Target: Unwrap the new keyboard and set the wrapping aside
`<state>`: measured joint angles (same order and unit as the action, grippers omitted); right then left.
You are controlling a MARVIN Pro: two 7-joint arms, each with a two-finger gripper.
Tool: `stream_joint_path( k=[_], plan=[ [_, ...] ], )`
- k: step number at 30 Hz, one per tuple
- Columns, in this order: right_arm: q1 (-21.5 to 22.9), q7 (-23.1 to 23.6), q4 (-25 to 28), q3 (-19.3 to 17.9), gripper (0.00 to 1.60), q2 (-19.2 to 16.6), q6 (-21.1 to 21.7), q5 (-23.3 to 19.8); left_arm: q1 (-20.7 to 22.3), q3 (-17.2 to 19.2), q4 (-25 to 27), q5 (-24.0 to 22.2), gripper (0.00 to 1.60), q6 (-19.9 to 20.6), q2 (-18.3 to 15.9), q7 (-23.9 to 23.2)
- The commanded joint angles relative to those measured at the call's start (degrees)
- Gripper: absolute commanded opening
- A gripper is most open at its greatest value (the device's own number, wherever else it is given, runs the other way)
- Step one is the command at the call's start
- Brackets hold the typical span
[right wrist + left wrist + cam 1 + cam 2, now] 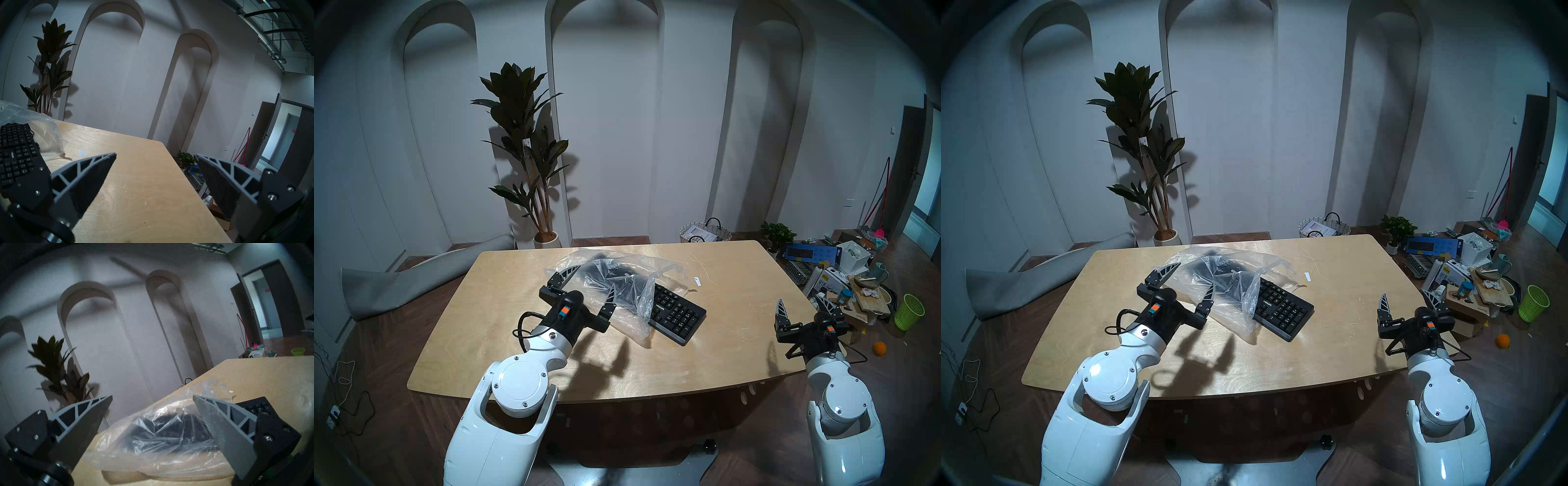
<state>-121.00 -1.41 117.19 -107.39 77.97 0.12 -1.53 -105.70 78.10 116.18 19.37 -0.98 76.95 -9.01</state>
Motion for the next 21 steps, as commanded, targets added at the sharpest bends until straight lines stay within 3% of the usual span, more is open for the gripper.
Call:
stream_joint_path(
  k=[1, 4, 10, 14, 18, 21],
  plan=[
    [0.20, 0.04, 1.09, 0.09, 1.60, -0.03, -0.25, -0.04, 6.68, -7.51, 1.09, 3.09, 1.60, -3.19, -2.99, -6.37],
    [0.21, 0.02, 1.07, 0.09, 1.60, -0.04, -0.26, -0.05, 7.88, -9.93, 2.18, 0.58, 1.60, -3.05, -3.88, -9.22],
    [0.27, -0.01, 0.96, 0.11, 1.60, -0.09, -0.26, -0.05, 11.25, -12.90, -0.60, -7.67, 1.60, 3.59, 3.56, -14.77],
    [0.26, -0.02, 0.98, 0.12, 1.60, -0.10, -0.27, -0.06, 13.91, -17.31, -5.02, -5.84, 1.60, 8.17, 5.25, -13.66],
    [0.30, -0.04, 0.90, 0.13, 1.60, -0.12, -0.26, -0.05, 15.62, -18.56, -8.84, -4.45, 1.60, 10.06, 6.34, -11.40],
    [0.35, -0.06, 0.76, 0.14, 1.60, -0.17, -0.26, -0.05, 18.16, -21.11, -11.53, -0.79, 1.60, 11.31, 7.59, -9.19]
  ],
)
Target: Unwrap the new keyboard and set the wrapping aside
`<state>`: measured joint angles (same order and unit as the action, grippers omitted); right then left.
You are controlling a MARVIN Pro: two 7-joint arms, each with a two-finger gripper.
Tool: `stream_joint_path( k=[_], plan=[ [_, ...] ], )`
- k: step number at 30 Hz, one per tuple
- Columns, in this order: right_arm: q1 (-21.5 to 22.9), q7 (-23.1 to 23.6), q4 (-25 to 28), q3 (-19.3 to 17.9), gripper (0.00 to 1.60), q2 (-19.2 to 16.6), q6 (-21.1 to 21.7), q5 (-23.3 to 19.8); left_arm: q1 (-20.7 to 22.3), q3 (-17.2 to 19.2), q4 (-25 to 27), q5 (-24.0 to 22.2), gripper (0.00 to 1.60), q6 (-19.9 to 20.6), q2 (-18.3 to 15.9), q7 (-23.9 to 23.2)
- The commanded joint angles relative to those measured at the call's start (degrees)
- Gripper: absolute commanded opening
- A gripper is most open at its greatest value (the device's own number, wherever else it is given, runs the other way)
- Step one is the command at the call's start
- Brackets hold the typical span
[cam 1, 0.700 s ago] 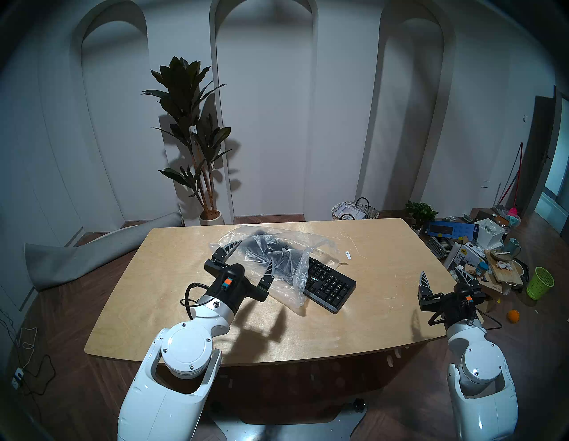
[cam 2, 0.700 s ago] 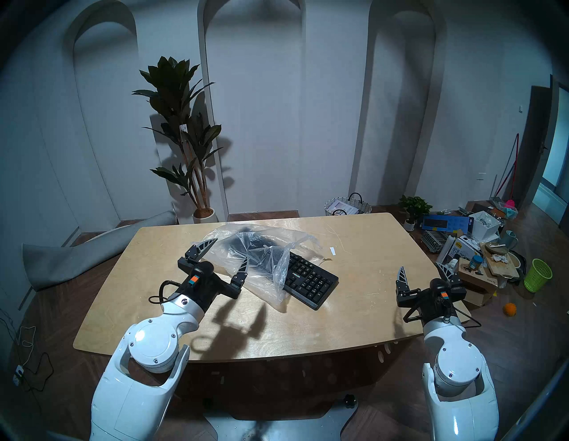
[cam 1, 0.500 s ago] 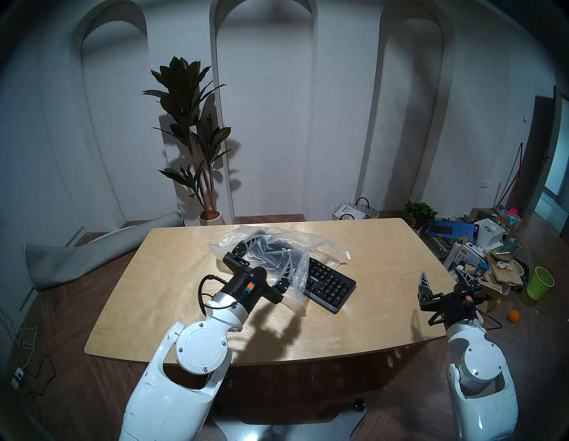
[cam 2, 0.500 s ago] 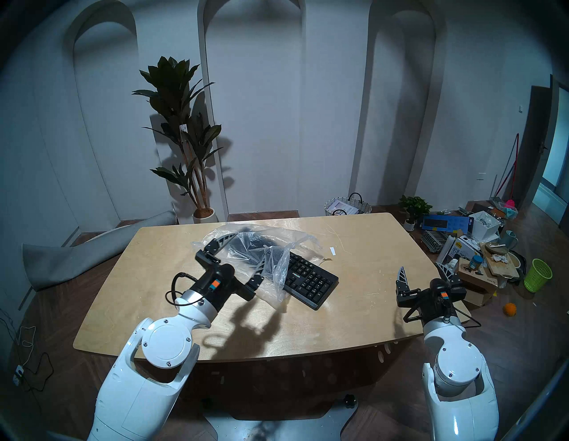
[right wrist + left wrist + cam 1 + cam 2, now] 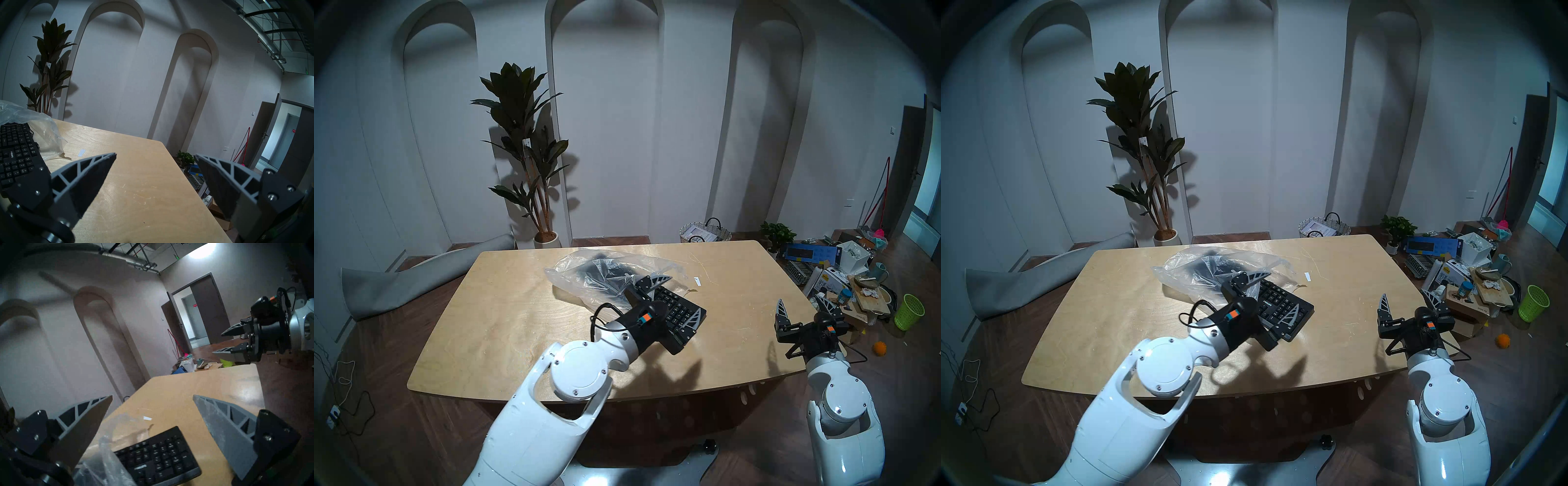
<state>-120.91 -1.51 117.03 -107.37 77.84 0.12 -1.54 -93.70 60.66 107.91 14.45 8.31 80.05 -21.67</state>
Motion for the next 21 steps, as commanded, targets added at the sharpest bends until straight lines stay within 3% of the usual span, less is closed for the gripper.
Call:
stream_joint_path(
  k=[1, 7, 11, 12, 13, 14, 16, 21],
  plan=[
    [0.27, 0.04, 0.88, 0.11, 1.60, -0.05, -0.25, -0.03, 7.12, -4.53, -4.03, 5.38, 1.60, 2.12, 4.97, 4.09],
    [0.35, 0.01, 0.61, 0.11, 1.60, -0.10, -0.23, -0.03, 8.74, -6.12, -6.68, 11.62, 1.60, 3.26, 5.82, 7.33],
    [0.42, 0.00, 0.51, 0.13, 1.60, -0.14, -0.26, -0.03, 13.14, -8.57, -12.07, 17.48, 1.60, 5.69, 8.50, 10.16],
    [0.43, -0.01, 0.48, 0.13, 1.60, -0.15, -0.26, -0.03, 11.49, -7.89, -11.67, 18.23, 1.60, 5.62, 7.60, 10.88],
    [0.44, -0.01, 0.47, 0.14, 1.60, -0.16, -0.26, -0.03, 13.82, -9.13, -13.81, 19.53, 1.60, 6.47, 8.95, 11.41],
    [0.45, -0.02, 0.46, 0.14, 1.60, -0.16, -0.27, -0.03, 12.89, -8.94, -13.64, 20.33, 1.60, 6.19, 8.33, 11.88],
    [0.47, -0.03, 0.45, 0.15, 1.60, -0.18, -0.28, -0.03, 15.00, -10.10, -16.00, 22.55, 1.60, 7.23, 9.58, 12.91],
    [0.52, -0.05, 0.42, 0.17, 1.60, -0.21, -0.30, -0.04, 16.75, -9.67, -19.80, 27.19, 1.60, 9.17, 11.50, 15.56]
  ],
)
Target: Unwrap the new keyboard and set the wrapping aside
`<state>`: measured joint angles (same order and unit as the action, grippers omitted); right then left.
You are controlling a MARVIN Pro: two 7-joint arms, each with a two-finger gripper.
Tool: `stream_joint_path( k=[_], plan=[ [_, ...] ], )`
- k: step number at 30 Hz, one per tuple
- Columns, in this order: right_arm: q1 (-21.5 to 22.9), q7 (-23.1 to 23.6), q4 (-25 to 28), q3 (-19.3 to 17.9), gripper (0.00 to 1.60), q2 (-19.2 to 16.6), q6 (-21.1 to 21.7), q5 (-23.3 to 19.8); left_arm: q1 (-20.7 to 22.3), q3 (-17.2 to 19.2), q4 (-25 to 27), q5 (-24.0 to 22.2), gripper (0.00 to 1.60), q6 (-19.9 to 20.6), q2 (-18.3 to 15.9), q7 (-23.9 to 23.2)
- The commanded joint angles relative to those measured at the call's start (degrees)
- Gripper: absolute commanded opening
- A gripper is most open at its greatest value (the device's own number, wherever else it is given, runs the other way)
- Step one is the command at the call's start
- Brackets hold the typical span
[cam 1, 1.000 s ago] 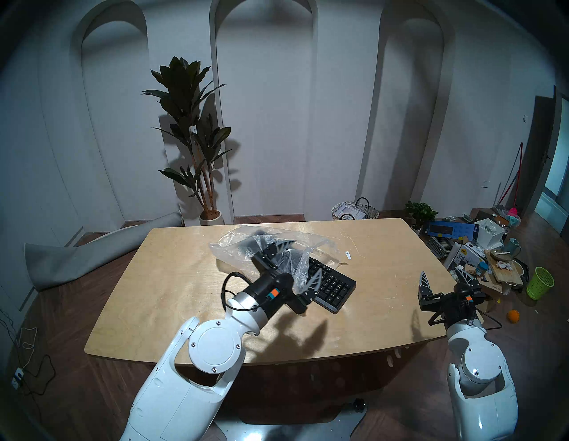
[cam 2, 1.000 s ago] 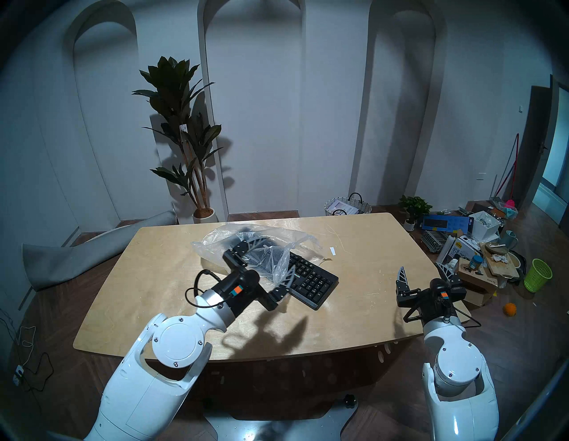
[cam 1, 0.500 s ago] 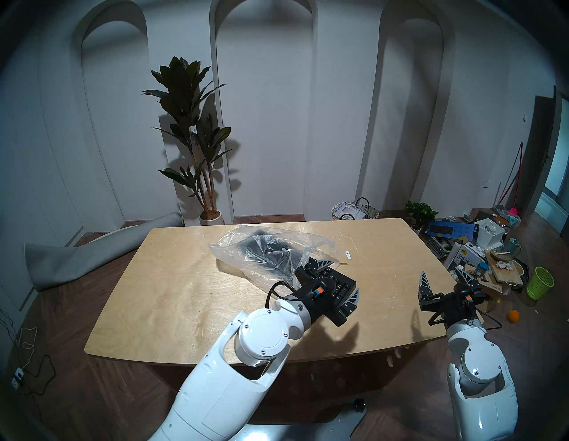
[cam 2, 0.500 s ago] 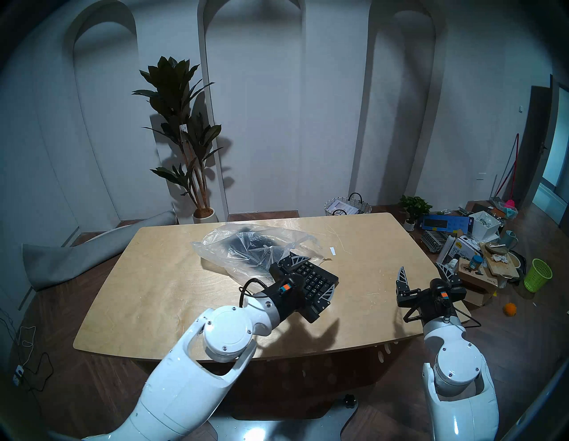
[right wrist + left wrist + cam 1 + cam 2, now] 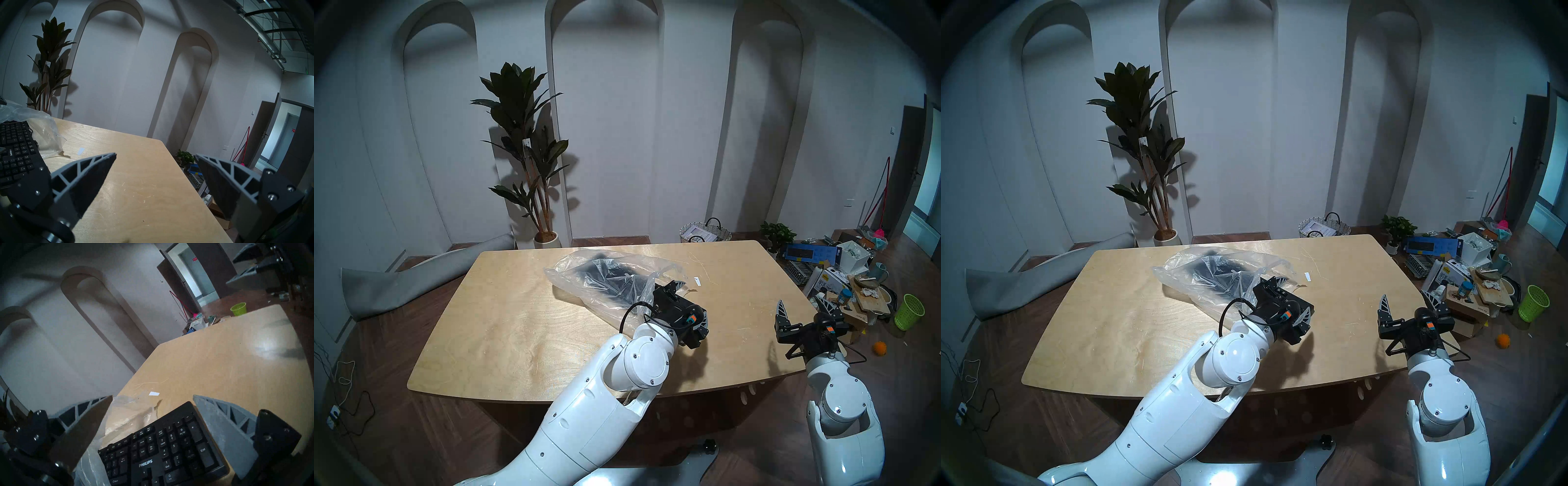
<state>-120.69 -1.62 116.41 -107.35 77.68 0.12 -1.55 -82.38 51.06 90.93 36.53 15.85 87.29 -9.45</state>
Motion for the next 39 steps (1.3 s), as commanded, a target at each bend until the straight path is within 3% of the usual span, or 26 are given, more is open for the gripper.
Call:
stream_joint_path(
  k=[1, 9, 23, 25, 27, 28, 29, 30, 33, 34, 35, 38, 39],
  plan=[
    [0.31, 0.05, 1.02, 0.15, 1.60, -0.05, -0.30, -0.03, 6.53, 0.16, -4.32, 6.29, 1.60, 2.42, 5.30, 4.00],
    [0.35, 0.02, 1.00, 0.18, 1.60, -0.09, -0.31, -0.04, 9.64, 3.20, -9.73, 11.31, 1.60, 5.23, 7.78, 6.94],
    [0.19, -0.03, 1.36, 0.23, 1.60, -0.09, -0.37, -0.09, 16.93, 6.71, -24.32, 21.75, 1.60, 9.94, 12.69, 12.19],
    [0.12, -0.04, 1.47, 0.22, 1.60, -0.07, -0.37, -0.10, 17.41, 7.66, -25.05, 20.72, 1.60, 10.13, 13.10, 11.60],
    [0.07, -0.05, 1.56, 0.22, 1.60, -0.06, -0.36, -0.12, 19.07, 9.76, -25.74, 15.23, 1.60, 10.57, 14.60, 7.76],
    [0.07, -0.05, 1.56, 0.22, 1.60, -0.06, -0.36, -0.12, 19.07, 9.76, -25.74, 15.23, 1.60, 10.57, 14.60, 7.76],
    [0.00, -0.05, 1.65, 0.22, 1.60, -0.05, -0.34, -0.14, 20.04, 10.62, -27.44, 15.10, 1.40, 10.46, 15.51, 7.00],
    [-0.04, -0.05, 1.70, 0.21, 1.60, -0.04, -0.34, -0.15, 20.97, 11.26, -29.19, 14.80, 0.75, 10.81, 16.33, 6.80],
    [-0.12, -0.05, 1.81, 0.20, 1.60, -0.02, -0.31, -0.17, 21.59, 11.83, -30.49, 13.90, 0.68, 10.26, 16.17, 5.10],
    [-0.18, -0.05, 1.90, 0.19, 1.60, -0.01, -0.28, -0.19, 22.13, 11.85, -31.27, 13.30, 0.42, 9.41, 15.54, 3.99],
    [-0.20, -0.05, 1.92, 0.19, 1.60, -0.01, -0.27, -0.20, 22.06, 11.76, -30.82, 13.03, 0.40, 8.90, 15.00, 3.02],
    [-0.21, -0.06, 1.94, 0.19, 1.60, -0.02, -0.26, -0.21, 21.76, 11.53, -29.33, 12.74, 0.61, 8.17, 14.00, 1.46],
    [-0.22, -0.07, 1.95, 0.19, 1.60, -0.02, -0.25, -0.22, 21.66, 10.91, -28.48, 13.05, 0.93, 6.81, 12.86, 0.70]
  ],
)
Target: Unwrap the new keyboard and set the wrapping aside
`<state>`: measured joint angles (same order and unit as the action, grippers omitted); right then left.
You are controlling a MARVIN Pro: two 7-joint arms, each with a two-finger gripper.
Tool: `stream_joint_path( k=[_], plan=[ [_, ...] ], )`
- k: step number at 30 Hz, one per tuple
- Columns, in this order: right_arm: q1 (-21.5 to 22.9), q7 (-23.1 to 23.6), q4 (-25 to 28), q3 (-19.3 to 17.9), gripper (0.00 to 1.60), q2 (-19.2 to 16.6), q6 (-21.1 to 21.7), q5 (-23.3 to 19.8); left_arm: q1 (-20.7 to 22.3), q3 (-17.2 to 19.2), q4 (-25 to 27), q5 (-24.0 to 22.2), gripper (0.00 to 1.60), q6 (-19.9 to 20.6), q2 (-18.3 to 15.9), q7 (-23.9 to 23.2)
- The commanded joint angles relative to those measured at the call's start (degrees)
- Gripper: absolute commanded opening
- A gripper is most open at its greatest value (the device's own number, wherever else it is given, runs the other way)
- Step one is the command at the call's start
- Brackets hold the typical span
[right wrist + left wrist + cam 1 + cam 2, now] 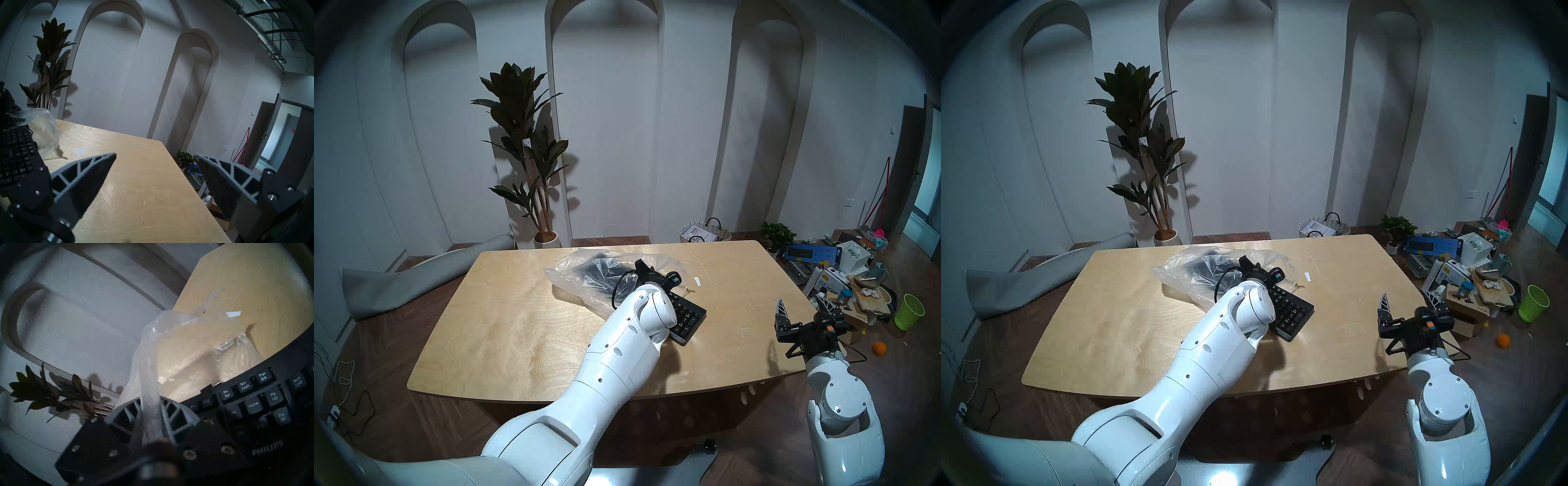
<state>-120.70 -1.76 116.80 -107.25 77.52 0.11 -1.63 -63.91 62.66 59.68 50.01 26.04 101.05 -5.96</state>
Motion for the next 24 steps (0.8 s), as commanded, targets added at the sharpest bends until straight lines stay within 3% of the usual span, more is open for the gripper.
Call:
stream_joint_path(
  k=[1, 2, 3, 10, 15, 22, 24],
  plan=[
    [-0.22, 0.07, 1.58, 0.09, 1.60, 0.13, -0.24, -0.14, 3.08, -0.72, 3.22, -0.56, 0.74, -4.04, -1.37, -3.40],
    [-0.22, 0.07, 1.57, 0.09, 1.60, 0.13, -0.24, -0.14, 2.68, -0.04, 4.18, -1.37, 0.51, -4.88, -1.49, -3.50],
    [-0.22, 0.07, 1.57, 0.09, 1.60, 0.12, -0.24, -0.15, 2.62, 0.06, 4.85, -1.64, 0.00, -5.35, -1.86, -4.17],
    [-0.28, 0.05, 1.64, 0.09, 1.60, 0.11, -0.21, -0.18, 2.18, 1.30, 7.36, -4.23, 0.00, -8.92, -3.43, -7.33],
    [-0.23, 0.02, 1.54, 0.11, 1.60, 0.06, -0.24, -0.18, 2.51, 5.59, 10.44, -8.59, 0.00, -11.78, -4.46, -9.09],
    [-0.22, 0.01, 1.52, 0.12, 1.60, 0.04, -0.25, -0.19, 3.66, 8.59, 12.69, -9.72, 0.00, -13.56, -6.84, -8.94],
    [-0.29, 0.01, 1.63, 0.11, 1.60, 0.06, -0.21, -0.21, 3.25, 8.69, 12.56, -10.28, 0.00, -14.57, -8.23, -11.33]
  ],
)
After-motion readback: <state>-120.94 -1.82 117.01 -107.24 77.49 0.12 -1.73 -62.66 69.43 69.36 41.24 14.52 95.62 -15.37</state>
